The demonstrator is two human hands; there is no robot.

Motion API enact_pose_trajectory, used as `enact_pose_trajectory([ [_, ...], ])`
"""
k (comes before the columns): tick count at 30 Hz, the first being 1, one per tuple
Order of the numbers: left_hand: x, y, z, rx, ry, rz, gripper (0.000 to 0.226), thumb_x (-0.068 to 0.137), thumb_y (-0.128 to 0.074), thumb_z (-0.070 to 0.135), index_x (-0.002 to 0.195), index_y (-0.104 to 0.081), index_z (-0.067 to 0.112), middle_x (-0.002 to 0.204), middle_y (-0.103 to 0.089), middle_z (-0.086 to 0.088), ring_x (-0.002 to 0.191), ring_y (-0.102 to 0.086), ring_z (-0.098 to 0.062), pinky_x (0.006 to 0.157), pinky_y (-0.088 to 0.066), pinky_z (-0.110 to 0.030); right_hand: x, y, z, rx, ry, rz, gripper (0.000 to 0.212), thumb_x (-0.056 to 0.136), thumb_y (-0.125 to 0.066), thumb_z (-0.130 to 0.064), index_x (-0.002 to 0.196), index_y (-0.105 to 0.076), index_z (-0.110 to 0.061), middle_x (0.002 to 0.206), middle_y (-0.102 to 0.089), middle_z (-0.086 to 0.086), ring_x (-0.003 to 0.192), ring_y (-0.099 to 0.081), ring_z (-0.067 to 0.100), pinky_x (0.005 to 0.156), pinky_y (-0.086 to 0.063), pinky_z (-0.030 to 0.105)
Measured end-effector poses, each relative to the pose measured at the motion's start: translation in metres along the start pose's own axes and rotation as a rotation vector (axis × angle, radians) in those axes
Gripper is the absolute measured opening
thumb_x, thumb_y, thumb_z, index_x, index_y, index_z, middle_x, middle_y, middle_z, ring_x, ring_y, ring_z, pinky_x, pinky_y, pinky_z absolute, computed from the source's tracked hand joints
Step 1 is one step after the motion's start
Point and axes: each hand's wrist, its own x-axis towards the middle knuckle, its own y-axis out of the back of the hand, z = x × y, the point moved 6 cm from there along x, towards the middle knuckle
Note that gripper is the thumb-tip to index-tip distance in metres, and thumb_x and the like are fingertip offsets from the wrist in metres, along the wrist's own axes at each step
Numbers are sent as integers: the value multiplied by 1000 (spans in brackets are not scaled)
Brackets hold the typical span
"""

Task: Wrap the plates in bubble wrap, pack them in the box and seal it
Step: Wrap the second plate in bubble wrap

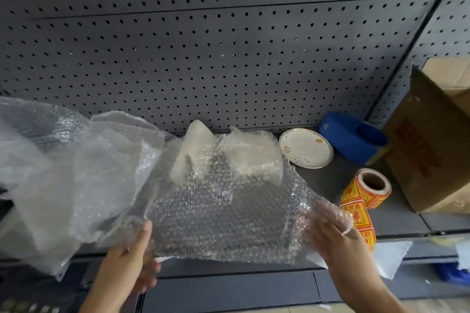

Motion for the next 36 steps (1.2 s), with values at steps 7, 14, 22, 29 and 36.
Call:
enact_pose_trajectory([
  [7,-18,1,37,337,78,-432,73,77,-45,71,74,-75,6,72,-73,-27,50,-66,-29,42,-47,-26,3,13,4,-115,47,130,58,94,-60,5,130,-55,-40,104,-76,-6,90,-75,16,88,-55,43],
  [14,-11,-102,107,638,-920,-160,56,101,-33,65,153,-33,46,164,-17,30,151,-10,10,125,-7,-23,-4,14,-5,-59,140,112,72,89,-58,17,132,-50,-41,107,-77,0,103,-73,15,86,-59,33],
  [22,24,-169,76,1067,-961,-229,81,90,7,83,157,24,39,159,43,14,147,40,-9,121,25,-37,-6,7,-69,-631,574,52,60,87,-60,15,125,-59,-31,129,-52,-9,124,-47,-2,99,-32,1],
  [29,21,-173,55,1077,-953,-271,78,99,-15,78,159,15,39,165,28,9,154,25,-17,122,15,-39,70,-16,-105,-1139,542,-121,38,98,-58,-18,135,-57,-25,137,-50,-5,108,-56,7,88,-37,15],
  [36,6,-156,49,1099,-892,-403,107,83,-26,93,154,30,35,156,46,16,144,43,-7,120,23,-37,31,-37,-50,-1542,588,-682,96,77,-48,-86,156,-8,-51,165,7,-23,152,13,2,126,-6,34],
])
